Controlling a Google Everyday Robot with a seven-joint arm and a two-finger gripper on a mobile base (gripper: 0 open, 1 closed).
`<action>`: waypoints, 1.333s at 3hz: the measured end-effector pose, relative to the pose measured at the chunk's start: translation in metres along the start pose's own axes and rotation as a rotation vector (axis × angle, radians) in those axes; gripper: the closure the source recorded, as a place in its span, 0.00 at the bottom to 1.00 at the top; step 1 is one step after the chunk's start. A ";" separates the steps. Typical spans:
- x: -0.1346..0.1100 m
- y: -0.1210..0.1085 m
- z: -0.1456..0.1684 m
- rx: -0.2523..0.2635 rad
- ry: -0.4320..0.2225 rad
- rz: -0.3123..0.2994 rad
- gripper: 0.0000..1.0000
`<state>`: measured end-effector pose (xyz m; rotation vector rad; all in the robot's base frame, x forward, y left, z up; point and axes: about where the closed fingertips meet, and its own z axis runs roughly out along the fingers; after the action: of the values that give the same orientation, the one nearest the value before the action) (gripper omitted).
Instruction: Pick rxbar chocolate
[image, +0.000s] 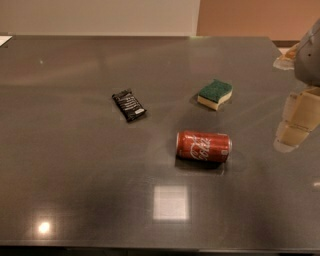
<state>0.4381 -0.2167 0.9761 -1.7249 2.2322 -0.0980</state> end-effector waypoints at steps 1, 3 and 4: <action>0.000 0.000 0.000 0.000 0.000 0.000 0.00; -0.026 -0.007 0.005 -0.033 -0.007 0.035 0.00; -0.057 -0.013 0.016 -0.043 -0.035 0.052 0.00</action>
Offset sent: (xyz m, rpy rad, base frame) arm 0.0066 0.0098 -0.0009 -0.0073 0.0763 -0.0340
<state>0.4677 -0.1637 0.9764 -1.6757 2.2681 -0.0082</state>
